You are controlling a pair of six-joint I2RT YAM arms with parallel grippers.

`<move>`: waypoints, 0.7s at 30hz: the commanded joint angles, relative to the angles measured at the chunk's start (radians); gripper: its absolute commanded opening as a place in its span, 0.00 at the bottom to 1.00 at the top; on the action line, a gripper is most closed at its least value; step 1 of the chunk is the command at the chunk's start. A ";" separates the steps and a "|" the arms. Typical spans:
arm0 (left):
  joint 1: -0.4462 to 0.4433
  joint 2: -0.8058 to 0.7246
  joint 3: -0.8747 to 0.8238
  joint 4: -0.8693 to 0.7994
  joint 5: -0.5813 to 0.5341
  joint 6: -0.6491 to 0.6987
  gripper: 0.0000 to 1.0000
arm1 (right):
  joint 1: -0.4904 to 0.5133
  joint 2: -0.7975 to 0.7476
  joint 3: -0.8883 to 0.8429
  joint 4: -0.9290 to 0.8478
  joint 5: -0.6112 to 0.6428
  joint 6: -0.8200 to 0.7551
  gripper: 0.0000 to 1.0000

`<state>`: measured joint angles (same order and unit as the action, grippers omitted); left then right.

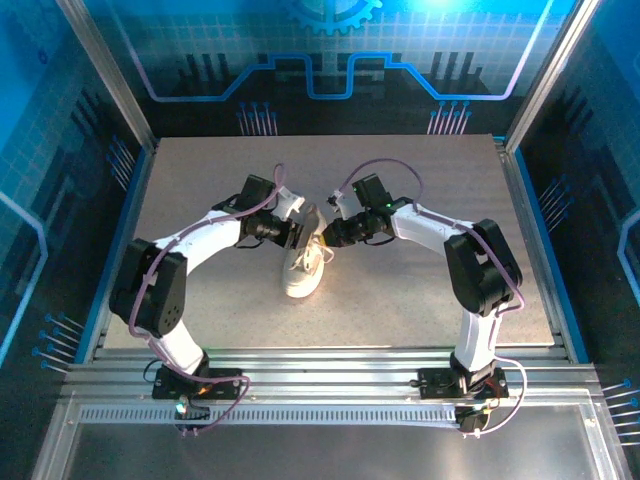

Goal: Tie the shoes

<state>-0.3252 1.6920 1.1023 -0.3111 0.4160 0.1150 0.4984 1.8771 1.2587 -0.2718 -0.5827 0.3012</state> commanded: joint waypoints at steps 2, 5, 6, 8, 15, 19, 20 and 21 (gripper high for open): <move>-0.012 0.032 0.033 -0.029 0.004 0.023 0.53 | 0.008 -0.008 0.021 -0.013 0.012 -0.013 0.00; -0.012 0.041 0.025 -0.022 -0.037 0.009 0.52 | 0.006 -0.027 0.016 -0.026 0.023 -0.023 0.00; -0.011 0.044 0.024 -0.023 -0.052 0.004 0.51 | 0.006 -0.033 0.014 -0.031 0.026 -0.028 0.00; -0.009 0.054 0.031 -0.031 -0.078 -0.009 0.49 | 0.001 -0.047 0.002 -0.035 0.031 -0.033 0.00; 0.012 0.076 0.046 -0.044 -0.089 -0.033 0.47 | -0.029 -0.095 -0.058 -0.041 0.051 -0.036 0.00; 0.014 0.074 0.044 -0.046 -0.095 -0.034 0.48 | -0.051 -0.125 -0.088 -0.047 0.061 -0.042 0.00; 0.014 0.074 0.045 -0.047 -0.097 -0.035 0.49 | -0.058 -0.131 -0.094 -0.050 0.065 -0.043 0.00; 0.014 0.074 0.045 -0.046 -0.096 -0.036 0.49 | -0.061 -0.135 -0.099 -0.053 0.067 -0.047 0.00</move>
<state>-0.3244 1.7504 1.1252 -0.3202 0.3664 0.0902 0.4603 1.7855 1.1824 -0.2901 -0.5304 0.2775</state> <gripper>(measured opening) 0.487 0.047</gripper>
